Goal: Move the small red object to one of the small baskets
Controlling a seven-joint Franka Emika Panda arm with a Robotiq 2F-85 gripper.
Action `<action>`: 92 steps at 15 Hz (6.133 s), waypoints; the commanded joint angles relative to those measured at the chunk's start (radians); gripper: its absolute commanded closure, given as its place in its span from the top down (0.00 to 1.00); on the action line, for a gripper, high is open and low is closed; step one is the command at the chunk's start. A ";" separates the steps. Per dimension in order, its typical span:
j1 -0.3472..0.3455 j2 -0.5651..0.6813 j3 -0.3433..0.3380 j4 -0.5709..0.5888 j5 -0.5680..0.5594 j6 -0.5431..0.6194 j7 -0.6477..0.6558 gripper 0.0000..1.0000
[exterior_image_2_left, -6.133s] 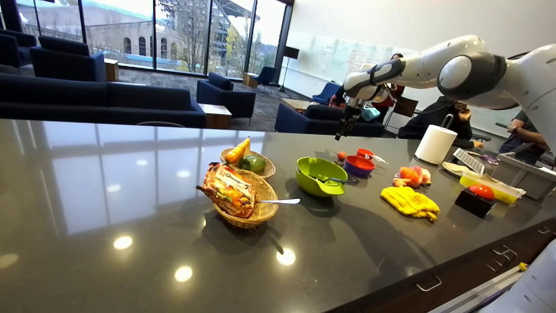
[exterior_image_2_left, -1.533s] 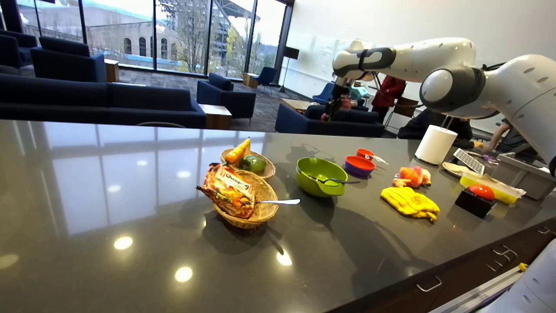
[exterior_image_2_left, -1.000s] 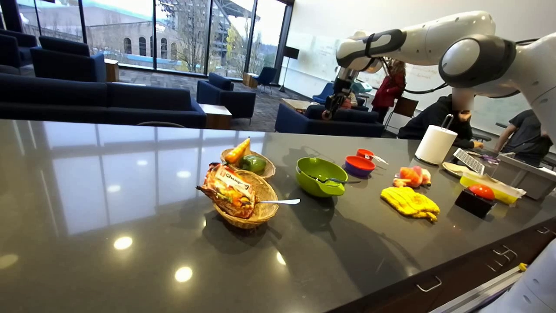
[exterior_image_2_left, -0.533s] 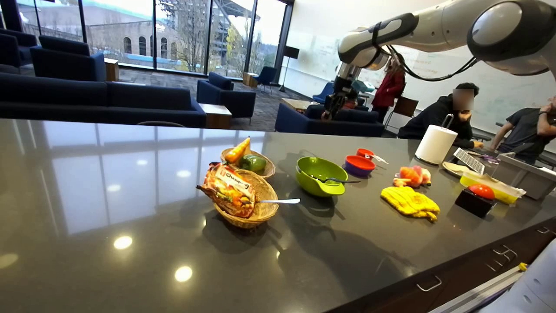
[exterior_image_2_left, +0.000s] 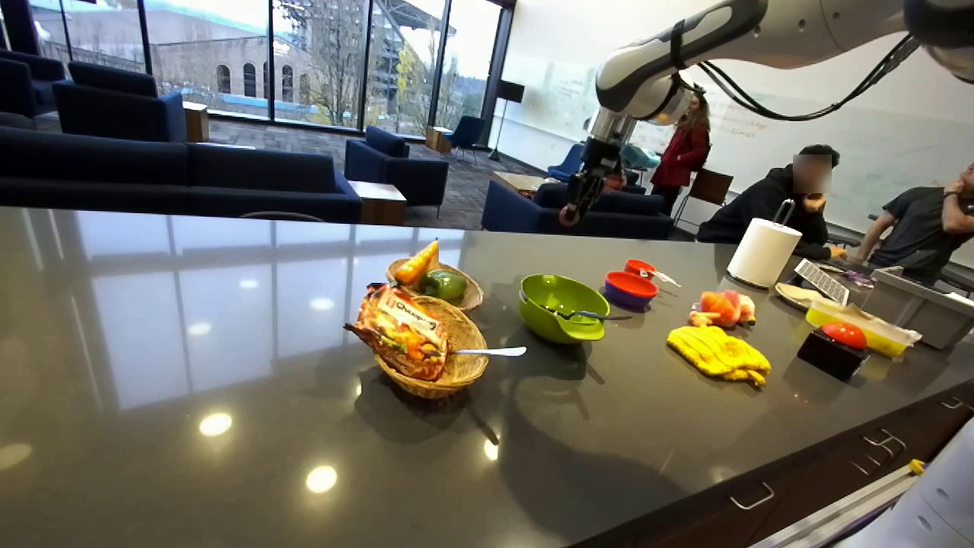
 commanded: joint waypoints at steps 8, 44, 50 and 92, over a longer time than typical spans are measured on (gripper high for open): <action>0.057 -0.147 0.054 -0.273 0.042 0.106 -0.100 0.23; 0.097 0.113 0.186 -0.052 0.142 0.070 -0.351 0.23; 0.098 0.129 0.195 -0.049 0.149 0.070 -0.373 0.23; 0.080 0.343 0.202 0.138 0.197 -0.062 -0.497 0.23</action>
